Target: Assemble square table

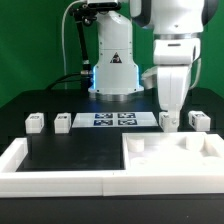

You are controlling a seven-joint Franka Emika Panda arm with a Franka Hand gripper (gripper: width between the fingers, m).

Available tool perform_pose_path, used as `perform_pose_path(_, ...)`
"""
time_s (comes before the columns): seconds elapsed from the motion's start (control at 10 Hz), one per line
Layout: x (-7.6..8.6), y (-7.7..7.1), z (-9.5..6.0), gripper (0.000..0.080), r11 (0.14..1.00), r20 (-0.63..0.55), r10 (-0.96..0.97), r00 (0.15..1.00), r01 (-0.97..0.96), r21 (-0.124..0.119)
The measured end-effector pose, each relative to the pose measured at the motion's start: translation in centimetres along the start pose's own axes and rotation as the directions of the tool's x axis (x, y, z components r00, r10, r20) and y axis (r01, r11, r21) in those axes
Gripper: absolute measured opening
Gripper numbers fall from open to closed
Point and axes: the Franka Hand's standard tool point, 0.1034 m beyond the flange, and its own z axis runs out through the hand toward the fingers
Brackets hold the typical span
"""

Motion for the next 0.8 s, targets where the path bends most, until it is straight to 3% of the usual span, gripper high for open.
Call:
perform_pose_path(0.2, 1.53, -1.28, -0.35, 0.0649, 0.985, 0.024, 0.169, 0.985, -0.170, 0.014)
perform_pose_path(0.6, 1.39, -1.21, -0.25, 0.0649, 0.984, 0.024, 0.178, 0.984, -0.179, 0.016)
perform_pose_path(0.8, 1.62, -1.43, -0.27, 0.0649, 0.940, 0.016, 0.342, 0.940, -0.342, 0.009)
